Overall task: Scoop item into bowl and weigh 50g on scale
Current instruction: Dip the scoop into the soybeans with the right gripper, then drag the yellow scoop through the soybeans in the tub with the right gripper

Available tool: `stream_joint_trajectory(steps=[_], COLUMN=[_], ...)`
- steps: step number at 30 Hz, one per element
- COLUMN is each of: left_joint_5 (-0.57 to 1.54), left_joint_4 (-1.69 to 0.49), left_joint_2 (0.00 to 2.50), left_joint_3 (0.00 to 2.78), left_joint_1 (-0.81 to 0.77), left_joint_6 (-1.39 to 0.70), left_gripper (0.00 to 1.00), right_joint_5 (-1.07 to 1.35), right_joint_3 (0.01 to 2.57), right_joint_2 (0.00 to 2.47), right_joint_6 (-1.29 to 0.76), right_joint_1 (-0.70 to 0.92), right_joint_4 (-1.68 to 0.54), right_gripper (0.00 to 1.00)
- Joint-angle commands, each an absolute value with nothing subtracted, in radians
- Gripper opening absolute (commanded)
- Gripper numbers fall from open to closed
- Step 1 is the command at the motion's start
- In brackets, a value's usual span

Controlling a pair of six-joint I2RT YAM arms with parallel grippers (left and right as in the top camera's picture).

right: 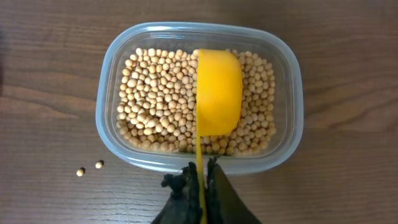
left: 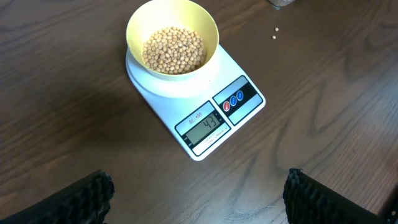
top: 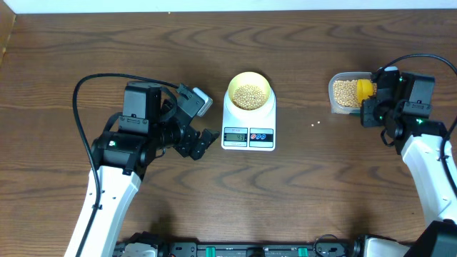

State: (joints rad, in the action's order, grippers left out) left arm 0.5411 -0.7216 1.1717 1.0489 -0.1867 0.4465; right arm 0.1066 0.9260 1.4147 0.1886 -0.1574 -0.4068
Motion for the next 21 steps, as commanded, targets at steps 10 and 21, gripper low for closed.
stream_joint_trajectory(steps=[10, 21], left_joint_5=[0.550, 0.550], left_joint_4=[-0.720, -0.720], left_joint_2=[1.176, 1.176], left_joint_3=[1.044, 1.044], left_joint_1=[-0.189, -0.189], left_joint_6=[0.459, 0.460], left_gripper=[0.89, 0.89], right_joint_5=[0.072, 0.035], right_joint_3=[0.927, 0.927], right_joint_2=[1.414, 1.427], right_joint_6=[0.188, 0.245], right_joint_1=[-0.176, -0.176], right_joint_4=[-0.400, -0.400], right_gripper=[0.01, 0.01])
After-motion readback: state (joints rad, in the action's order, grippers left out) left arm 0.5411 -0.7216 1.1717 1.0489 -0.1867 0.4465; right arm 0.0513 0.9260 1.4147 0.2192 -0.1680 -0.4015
